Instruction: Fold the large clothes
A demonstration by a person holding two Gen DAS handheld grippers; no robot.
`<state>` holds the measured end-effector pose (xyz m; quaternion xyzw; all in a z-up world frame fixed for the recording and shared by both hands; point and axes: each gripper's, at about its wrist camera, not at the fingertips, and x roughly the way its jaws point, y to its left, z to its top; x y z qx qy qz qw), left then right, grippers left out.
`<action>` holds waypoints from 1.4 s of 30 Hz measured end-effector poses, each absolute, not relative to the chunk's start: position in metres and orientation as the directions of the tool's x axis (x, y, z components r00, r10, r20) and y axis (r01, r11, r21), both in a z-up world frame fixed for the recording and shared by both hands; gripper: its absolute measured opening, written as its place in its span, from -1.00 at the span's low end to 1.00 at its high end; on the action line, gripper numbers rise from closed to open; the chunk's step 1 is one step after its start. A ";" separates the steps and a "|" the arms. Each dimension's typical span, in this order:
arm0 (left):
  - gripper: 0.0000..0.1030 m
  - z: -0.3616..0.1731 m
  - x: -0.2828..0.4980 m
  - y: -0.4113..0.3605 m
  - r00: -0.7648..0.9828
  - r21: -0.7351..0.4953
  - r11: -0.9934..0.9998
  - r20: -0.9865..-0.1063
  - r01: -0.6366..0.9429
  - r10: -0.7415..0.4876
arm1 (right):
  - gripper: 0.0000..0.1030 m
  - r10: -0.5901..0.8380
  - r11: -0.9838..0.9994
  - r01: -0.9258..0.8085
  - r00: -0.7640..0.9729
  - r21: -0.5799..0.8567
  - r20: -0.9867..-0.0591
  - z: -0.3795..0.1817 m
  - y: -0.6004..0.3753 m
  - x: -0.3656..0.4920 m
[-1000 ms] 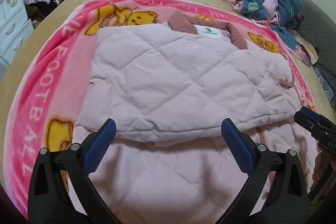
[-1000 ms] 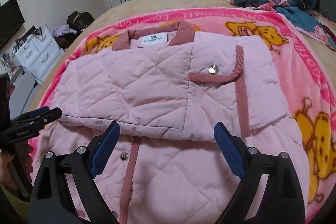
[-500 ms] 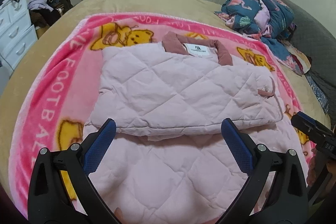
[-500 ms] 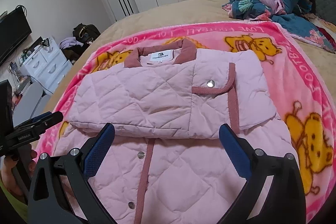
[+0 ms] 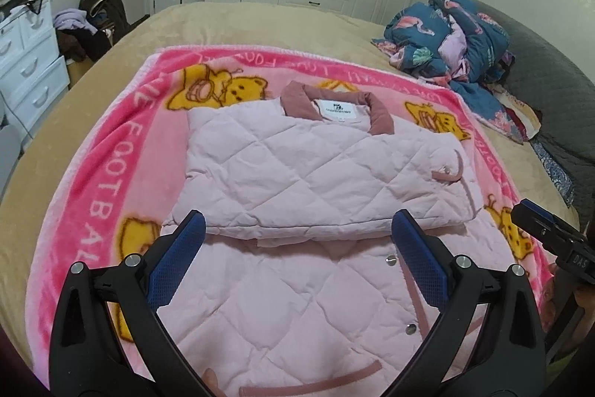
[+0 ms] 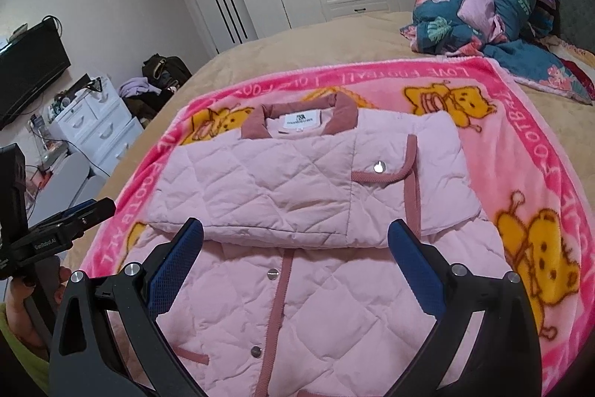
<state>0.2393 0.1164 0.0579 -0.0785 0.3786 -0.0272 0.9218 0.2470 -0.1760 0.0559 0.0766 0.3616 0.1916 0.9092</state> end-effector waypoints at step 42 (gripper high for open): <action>0.82 0.131 0.143 0.105 0.831 -0.159 0.986 -0.543 0.042 -0.123 | 0.92 0.378 0.926 -0.331 0.785 0.183 -0.491 0.134 -0.205 0.158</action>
